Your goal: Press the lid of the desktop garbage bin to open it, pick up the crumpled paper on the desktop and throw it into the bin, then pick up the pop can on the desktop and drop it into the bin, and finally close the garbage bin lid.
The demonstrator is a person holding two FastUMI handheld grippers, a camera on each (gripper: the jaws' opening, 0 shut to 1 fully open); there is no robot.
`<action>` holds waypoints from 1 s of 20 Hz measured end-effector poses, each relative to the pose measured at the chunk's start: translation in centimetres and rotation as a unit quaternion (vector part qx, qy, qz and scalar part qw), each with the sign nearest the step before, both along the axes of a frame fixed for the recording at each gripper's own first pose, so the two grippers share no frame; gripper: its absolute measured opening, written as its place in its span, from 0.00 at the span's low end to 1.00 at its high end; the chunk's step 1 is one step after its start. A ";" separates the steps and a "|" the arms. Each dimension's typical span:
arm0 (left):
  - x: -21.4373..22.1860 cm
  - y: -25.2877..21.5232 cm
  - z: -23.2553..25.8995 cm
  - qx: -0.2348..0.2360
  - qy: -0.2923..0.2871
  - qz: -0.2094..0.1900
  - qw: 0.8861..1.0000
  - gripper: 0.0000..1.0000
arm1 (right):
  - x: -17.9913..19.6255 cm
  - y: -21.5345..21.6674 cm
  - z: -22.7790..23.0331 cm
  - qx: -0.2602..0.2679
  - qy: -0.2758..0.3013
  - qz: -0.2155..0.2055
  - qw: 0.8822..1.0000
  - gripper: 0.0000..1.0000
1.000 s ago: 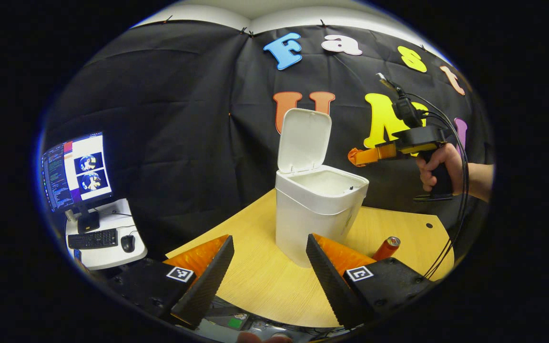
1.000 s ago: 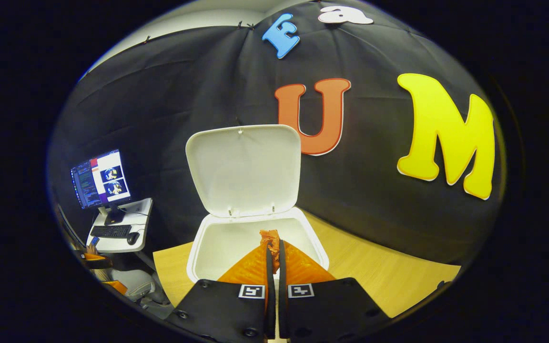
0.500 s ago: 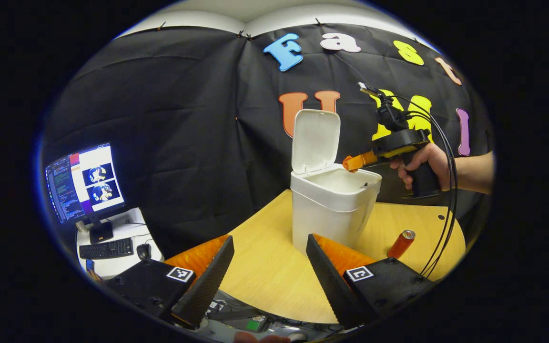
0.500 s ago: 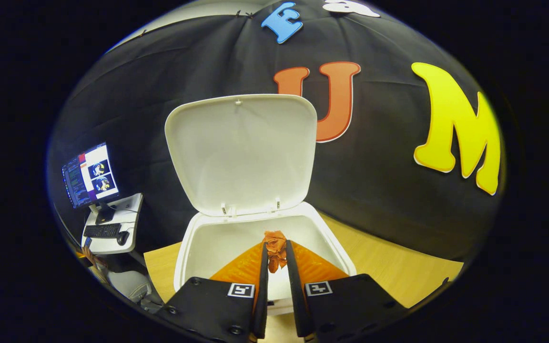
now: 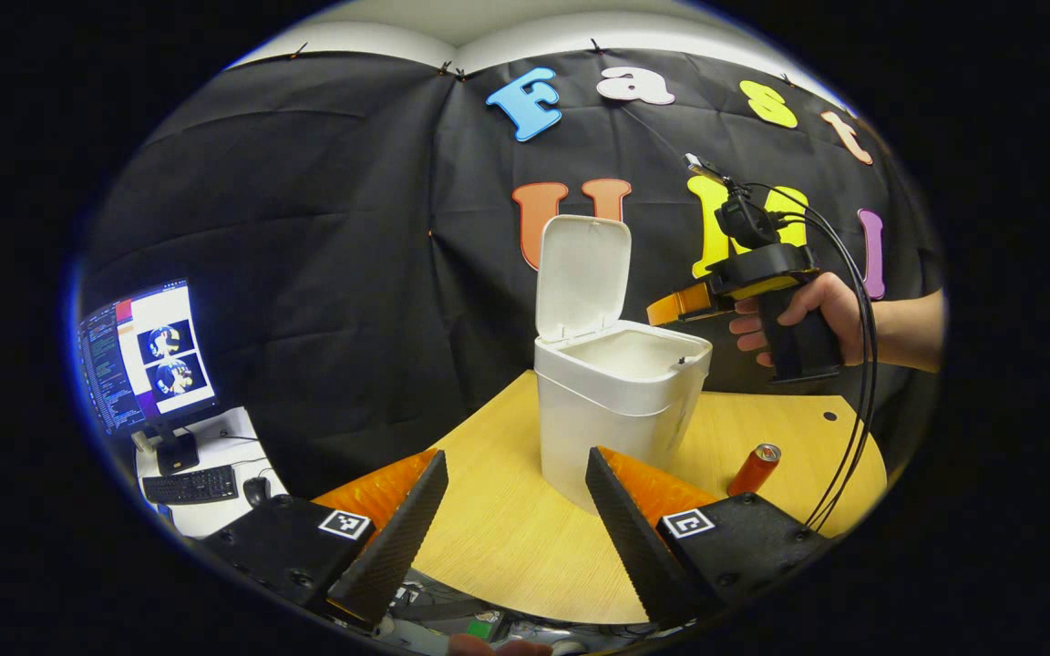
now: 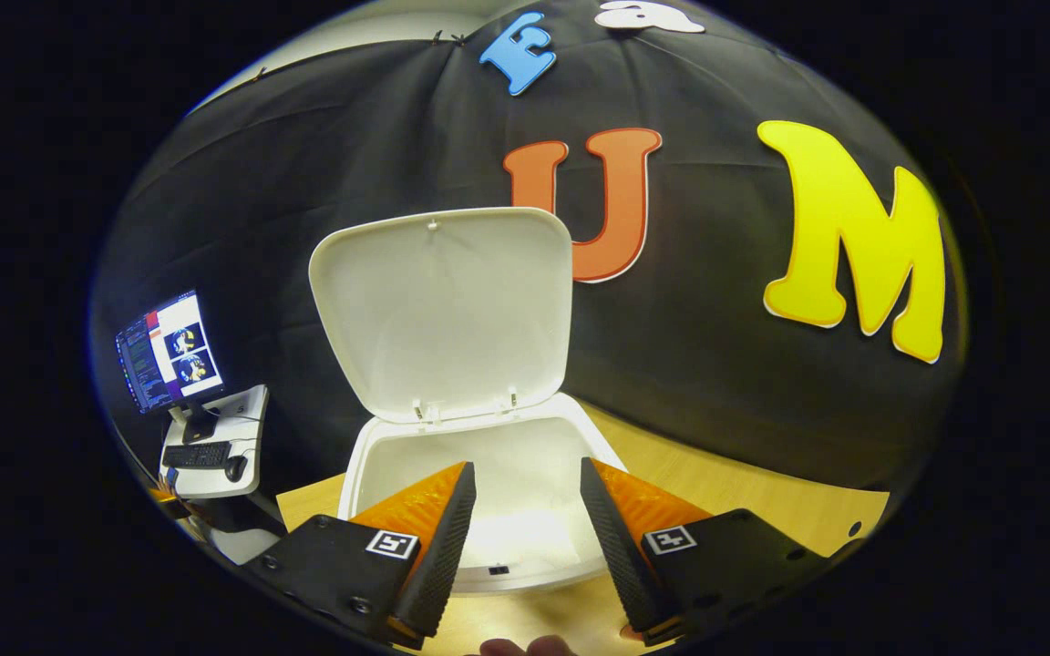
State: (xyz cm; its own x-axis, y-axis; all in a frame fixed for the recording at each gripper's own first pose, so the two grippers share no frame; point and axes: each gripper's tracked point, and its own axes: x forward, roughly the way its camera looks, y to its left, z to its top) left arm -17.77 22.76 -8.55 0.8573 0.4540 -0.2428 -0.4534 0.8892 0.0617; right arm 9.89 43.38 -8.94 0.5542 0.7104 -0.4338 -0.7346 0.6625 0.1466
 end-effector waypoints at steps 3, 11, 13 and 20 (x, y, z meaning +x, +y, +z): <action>1.2 -1.3 0.6 0.011 -0.011 -0.028 0.999 1.00 | -1.2 -2.6 2.1 0.018 -0.019 -0.004 1.000 0.78; 5.3 -6.2 0.1 0.012 -0.012 -0.122 0.992 1.00 | -3.2 -13.5 6.1 0.039 -0.082 -0.056 0.994 0.90; 6.3 -7.9 0.0 0.014 -0.010 -0.150 0.988 0.99 | -3.6 -16.3 6.6 0.034 -0.095 -0.074 0.992 0.90; 9.6 -15.2 -1.1 0.016 -0.004 -0.254 0.967 1.00 | -4.2 -28.8 5.0 -0.011 -0.113 -0.175 0.978 0.90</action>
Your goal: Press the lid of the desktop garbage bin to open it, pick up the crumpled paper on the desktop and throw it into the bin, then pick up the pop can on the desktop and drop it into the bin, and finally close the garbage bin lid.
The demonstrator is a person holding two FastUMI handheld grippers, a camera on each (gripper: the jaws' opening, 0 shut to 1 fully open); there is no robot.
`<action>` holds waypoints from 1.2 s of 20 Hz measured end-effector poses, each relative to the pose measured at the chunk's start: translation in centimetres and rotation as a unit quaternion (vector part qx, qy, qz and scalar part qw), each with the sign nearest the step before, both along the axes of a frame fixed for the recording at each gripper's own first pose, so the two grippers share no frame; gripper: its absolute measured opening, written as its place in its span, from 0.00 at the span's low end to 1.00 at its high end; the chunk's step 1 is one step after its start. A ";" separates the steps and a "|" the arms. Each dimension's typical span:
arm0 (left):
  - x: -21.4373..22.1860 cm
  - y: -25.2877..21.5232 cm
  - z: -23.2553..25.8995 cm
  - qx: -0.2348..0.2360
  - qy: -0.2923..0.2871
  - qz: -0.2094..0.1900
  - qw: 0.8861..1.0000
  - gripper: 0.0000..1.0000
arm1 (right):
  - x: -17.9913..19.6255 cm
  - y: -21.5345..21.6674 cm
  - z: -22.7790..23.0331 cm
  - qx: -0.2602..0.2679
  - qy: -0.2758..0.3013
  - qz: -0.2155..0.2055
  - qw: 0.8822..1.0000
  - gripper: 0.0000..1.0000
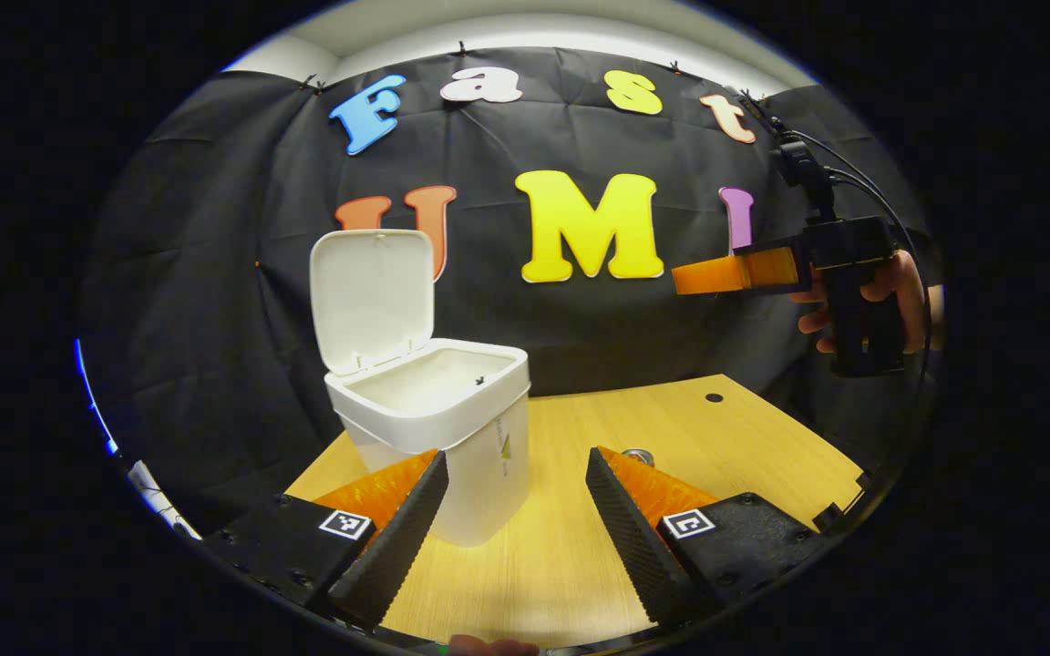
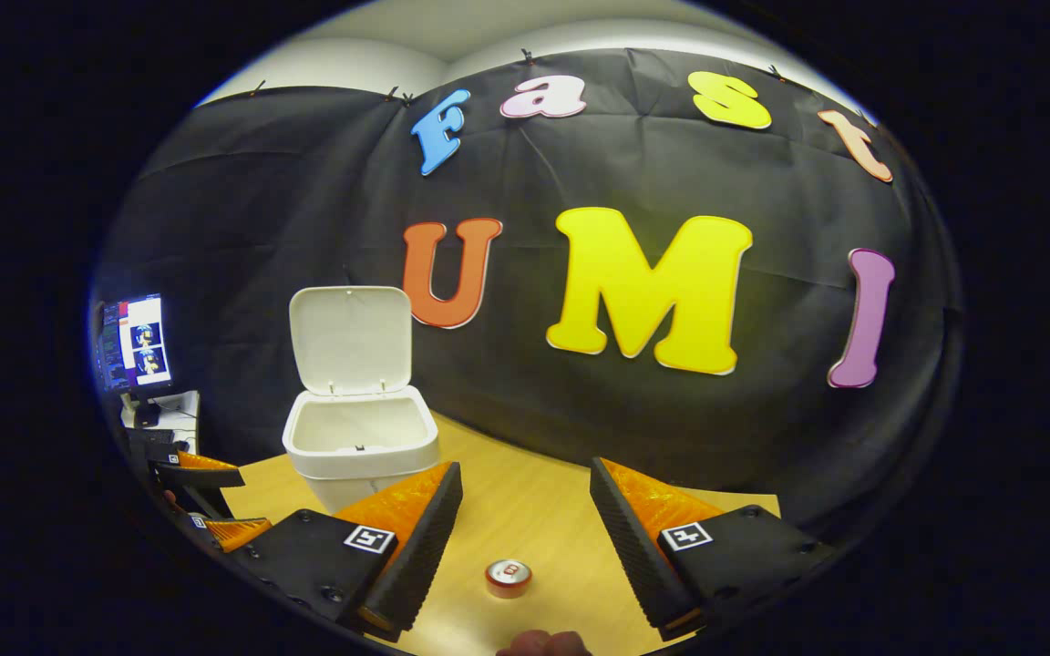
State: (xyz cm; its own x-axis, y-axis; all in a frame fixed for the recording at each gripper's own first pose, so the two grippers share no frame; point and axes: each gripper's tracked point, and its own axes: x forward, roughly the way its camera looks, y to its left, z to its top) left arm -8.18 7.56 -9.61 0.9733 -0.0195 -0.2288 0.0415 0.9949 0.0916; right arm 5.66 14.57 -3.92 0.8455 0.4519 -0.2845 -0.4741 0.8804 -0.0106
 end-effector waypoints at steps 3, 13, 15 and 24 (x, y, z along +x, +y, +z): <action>1.2 -3.5 -1.1 -0.011 0.009 -0.049 0.999 1.00 | -1.0 -5.0 -0.9 -0.002 0.012 -0.051 0.999 0.90; 5.7 -9.7 -10.8 -0.002 0.067 -0.122 0.990 1.00 | -6.7 -16.4 -4.6 -0.023 0.045 -0.153 0.987 0.90; 6.6 -10.0 -12.8 0.003 0.076 -0.126 0.989 1.00 | -7.7 -17.6 -5.5 -0.034 0.053 -0.172 0.983 0.90; 10.9 -10.7 -21.9 0.010 0.118 -0.122 0.985 1.00 | -12.3 -21.5 -9.1 -0.094 0.107 -0.211 0.967 0.90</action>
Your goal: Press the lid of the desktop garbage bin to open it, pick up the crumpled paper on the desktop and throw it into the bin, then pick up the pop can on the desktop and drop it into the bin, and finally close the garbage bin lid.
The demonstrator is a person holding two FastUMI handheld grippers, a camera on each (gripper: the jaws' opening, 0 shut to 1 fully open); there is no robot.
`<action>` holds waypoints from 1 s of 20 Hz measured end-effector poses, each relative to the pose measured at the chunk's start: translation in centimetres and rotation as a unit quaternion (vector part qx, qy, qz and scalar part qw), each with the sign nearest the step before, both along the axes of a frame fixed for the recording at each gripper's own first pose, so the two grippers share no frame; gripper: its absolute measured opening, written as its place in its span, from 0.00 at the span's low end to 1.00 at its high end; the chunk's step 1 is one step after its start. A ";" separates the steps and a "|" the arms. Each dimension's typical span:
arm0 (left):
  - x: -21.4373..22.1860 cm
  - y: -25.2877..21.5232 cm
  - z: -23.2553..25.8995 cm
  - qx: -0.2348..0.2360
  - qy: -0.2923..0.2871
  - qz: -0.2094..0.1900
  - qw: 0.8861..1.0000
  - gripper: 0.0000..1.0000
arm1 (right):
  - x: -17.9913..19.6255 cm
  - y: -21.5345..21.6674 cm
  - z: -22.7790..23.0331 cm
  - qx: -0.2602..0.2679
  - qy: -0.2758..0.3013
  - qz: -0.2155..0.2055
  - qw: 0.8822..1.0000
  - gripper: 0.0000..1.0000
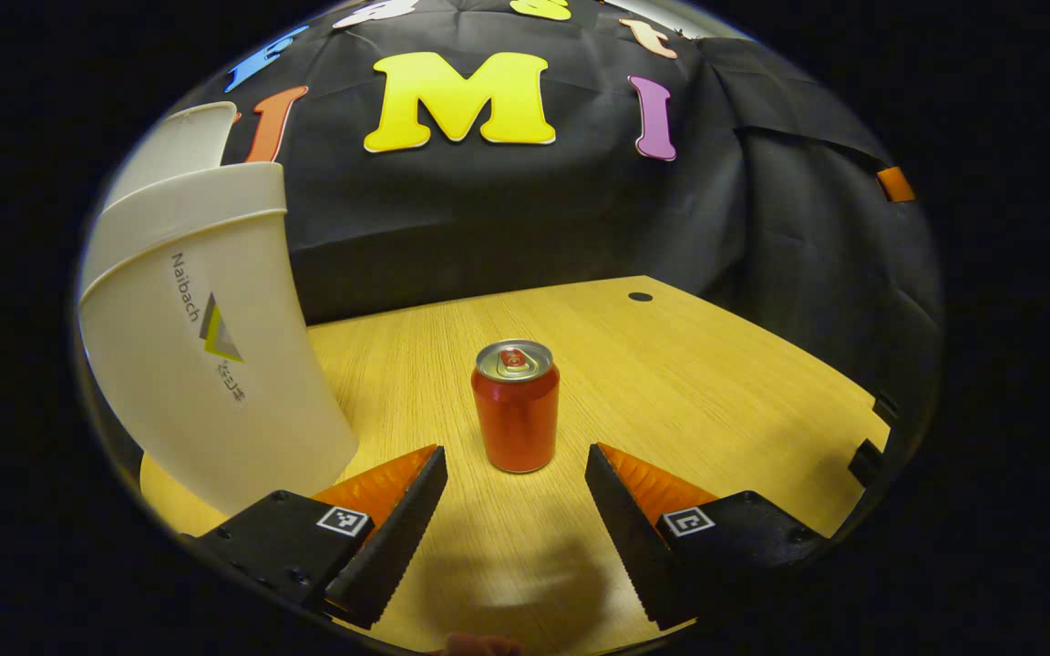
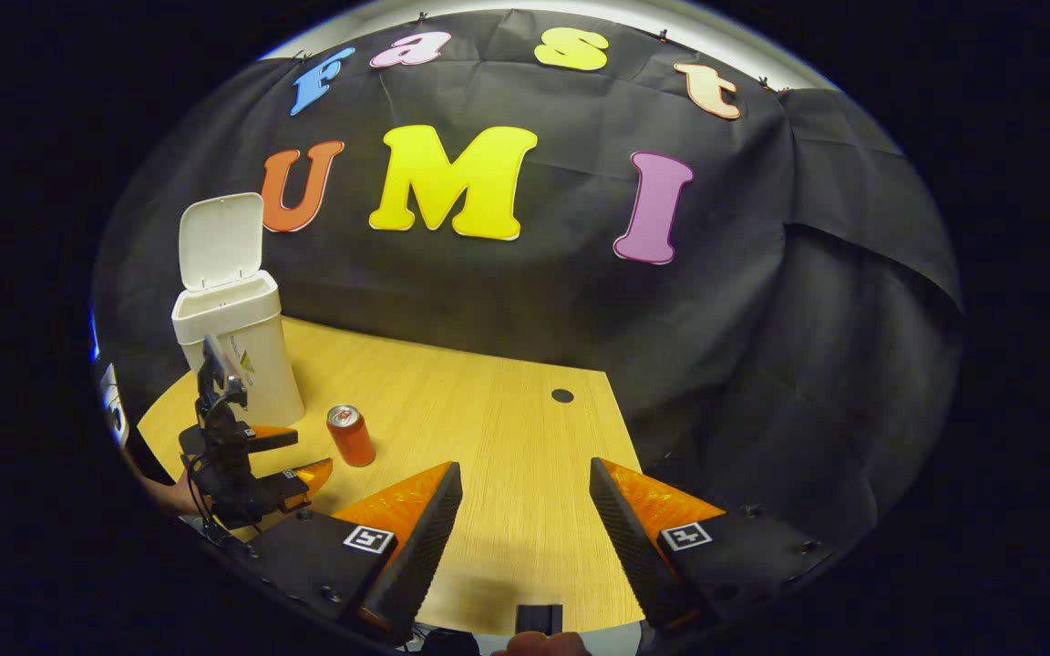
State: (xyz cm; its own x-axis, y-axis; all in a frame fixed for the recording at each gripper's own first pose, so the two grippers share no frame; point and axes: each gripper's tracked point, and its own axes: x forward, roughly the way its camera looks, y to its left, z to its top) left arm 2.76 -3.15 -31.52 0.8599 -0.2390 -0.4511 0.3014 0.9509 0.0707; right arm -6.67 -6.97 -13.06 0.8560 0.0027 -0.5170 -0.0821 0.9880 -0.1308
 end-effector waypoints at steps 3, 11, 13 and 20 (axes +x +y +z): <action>1.2 -0.6 -1.5 -0.010 0.008 -0.002 1.000 1.00 | -0.8 0.4 -1.2 -0.013 0.015 0.005 1.000 0.90; 3.9 -0.6 -3.7 -0.005 0.013 0.000 1.000 1.00 | -0.8 0.9 -2.4 -0.011 0.040 -0.005 0.999 0.90; 4.3 -0.7 -3.7 -0.006 0.011 -0.002 1.000 1.00 | -0.4 1.3 -2.7 -0.013 0.042 0.002 0.999 0.90; 5.9 -1.2 -3.8 0.009 0.008 -0.009 1.000 1.00 | 0.9 2.1 -2.6 -0.015 0.046 0.013 0.999 0.90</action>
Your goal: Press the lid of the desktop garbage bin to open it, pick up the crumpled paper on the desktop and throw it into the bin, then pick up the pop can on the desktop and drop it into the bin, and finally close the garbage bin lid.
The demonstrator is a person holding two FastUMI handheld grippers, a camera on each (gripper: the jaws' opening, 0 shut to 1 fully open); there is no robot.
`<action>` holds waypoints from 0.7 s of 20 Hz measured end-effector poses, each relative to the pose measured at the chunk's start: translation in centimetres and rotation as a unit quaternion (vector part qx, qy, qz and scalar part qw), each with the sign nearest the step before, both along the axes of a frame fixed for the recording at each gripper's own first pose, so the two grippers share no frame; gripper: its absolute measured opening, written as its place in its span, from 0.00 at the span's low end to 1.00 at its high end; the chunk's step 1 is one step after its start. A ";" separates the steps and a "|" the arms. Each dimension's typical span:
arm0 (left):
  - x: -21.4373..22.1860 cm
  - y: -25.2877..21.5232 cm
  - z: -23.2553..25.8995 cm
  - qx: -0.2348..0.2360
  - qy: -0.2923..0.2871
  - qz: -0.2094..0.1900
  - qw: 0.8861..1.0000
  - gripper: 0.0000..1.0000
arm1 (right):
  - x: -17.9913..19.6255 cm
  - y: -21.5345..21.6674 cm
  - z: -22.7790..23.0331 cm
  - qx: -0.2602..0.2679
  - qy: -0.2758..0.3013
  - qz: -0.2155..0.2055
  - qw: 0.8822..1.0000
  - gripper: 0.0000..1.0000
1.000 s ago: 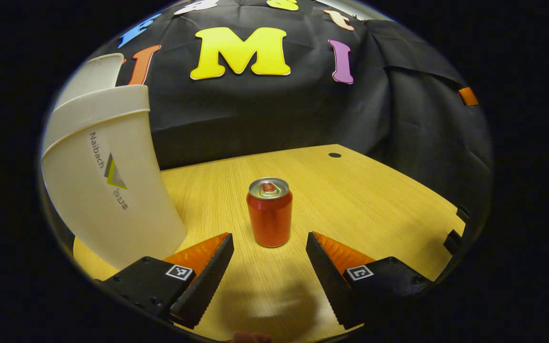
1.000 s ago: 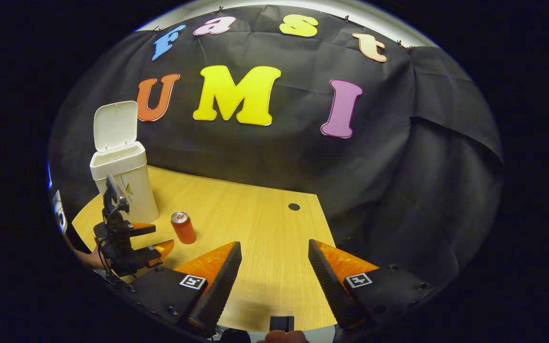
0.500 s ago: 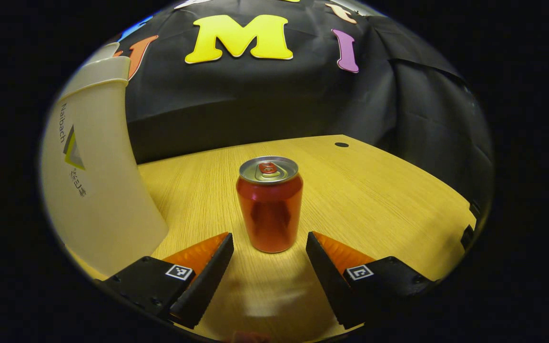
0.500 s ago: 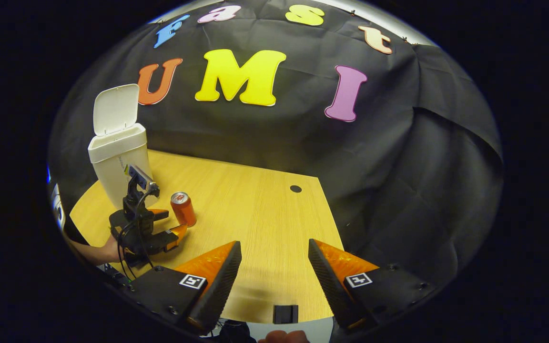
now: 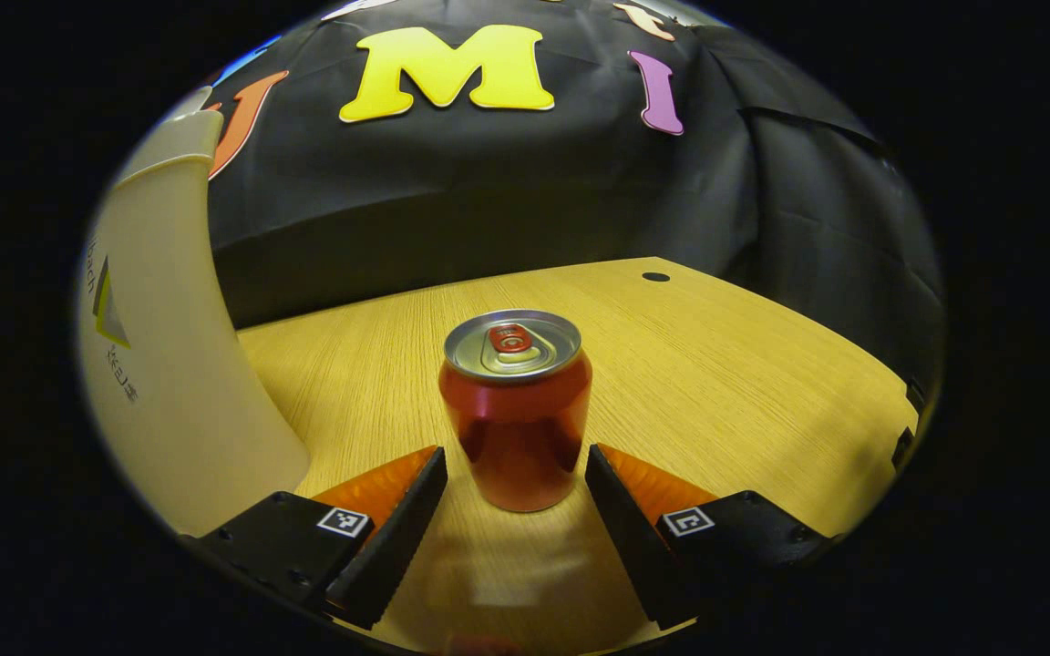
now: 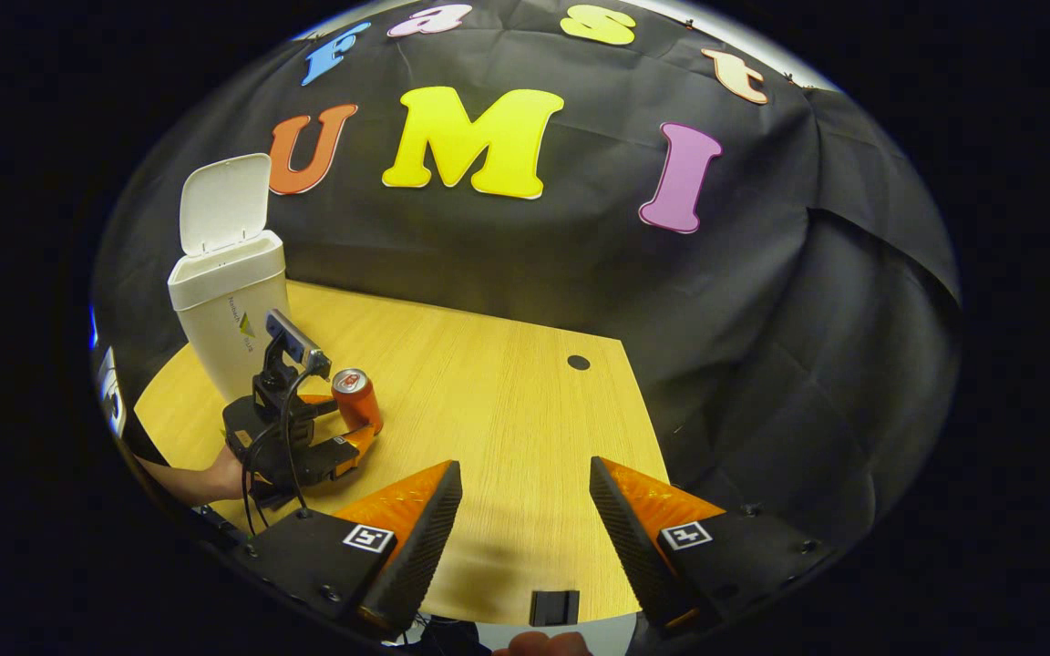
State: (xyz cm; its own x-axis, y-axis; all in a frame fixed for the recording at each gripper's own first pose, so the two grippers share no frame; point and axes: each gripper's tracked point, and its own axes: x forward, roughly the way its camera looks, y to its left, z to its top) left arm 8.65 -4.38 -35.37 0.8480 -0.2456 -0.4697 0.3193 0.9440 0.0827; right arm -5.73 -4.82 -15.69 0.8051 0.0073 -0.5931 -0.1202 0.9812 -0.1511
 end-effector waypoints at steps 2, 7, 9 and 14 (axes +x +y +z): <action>0.5 0.0 0.0 0.005 -0.002 -0.001 1.000 1.00 | 0.3 0.0 0.0 0.001 0.001 -0.001 1.000 0.90; 1.2 -0.4 -0.6 -0.002 0.018 -0.010 1.000 1.00 | 0.5 0.4 -0.4 0.003 0.012 0.003 1.000 0.89; 1.1 -0.5 -0.8 -0.006 0.025 -0.009 1.000 0.89 | 0.5 0.6 -0.2 0.005 0.012 0.004 1.000 0.89; 1.0 -0.5 -0.5 -0.013 0.034 -0.009 0.999 0.85 | 0.6 0.6 0.5 0.002 0.004 0.001 1.000 0.90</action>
